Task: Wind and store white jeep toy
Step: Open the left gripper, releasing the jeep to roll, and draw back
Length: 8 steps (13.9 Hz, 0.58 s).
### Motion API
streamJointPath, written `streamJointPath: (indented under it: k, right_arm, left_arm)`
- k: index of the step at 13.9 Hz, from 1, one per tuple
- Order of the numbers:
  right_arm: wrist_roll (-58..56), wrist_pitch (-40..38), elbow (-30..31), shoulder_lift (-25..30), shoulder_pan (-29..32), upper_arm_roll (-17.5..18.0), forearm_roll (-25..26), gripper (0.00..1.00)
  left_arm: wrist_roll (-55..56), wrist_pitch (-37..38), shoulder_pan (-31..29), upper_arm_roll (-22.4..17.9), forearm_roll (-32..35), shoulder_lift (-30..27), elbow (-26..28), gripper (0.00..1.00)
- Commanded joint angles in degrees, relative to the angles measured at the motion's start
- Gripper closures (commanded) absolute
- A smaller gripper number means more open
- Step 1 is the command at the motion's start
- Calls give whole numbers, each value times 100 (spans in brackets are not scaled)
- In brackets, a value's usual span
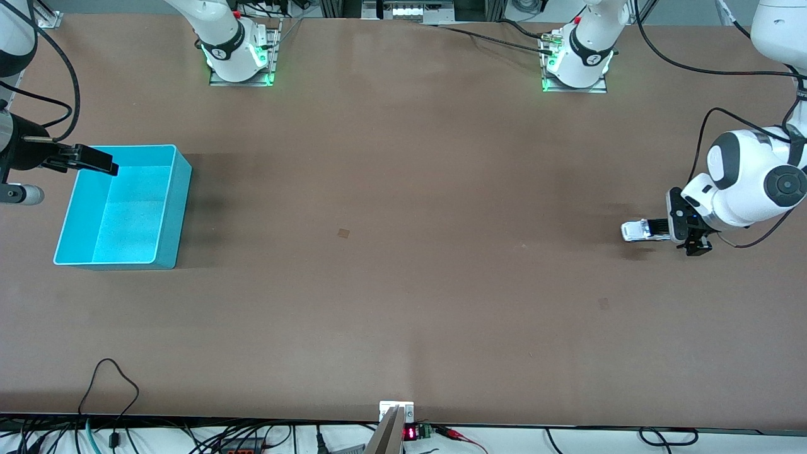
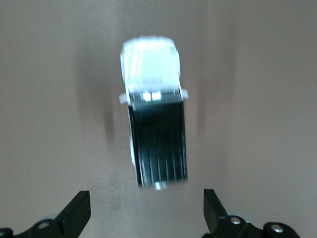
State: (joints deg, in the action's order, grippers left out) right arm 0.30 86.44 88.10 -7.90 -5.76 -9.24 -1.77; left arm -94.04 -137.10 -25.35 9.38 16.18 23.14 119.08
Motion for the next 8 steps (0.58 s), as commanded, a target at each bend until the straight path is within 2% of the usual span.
streamJointPath:
  k: [1,8]
  right_arm:
    - [102,-31,85,95,-5,19,-69,0]
    - [93,-128,85,95,-5,19,-60,0]
  left_arm:
    - [-70,140,-93,99,-9,-204,54,0]
    - [-70,123,-49,231,-18,-213,46,0]
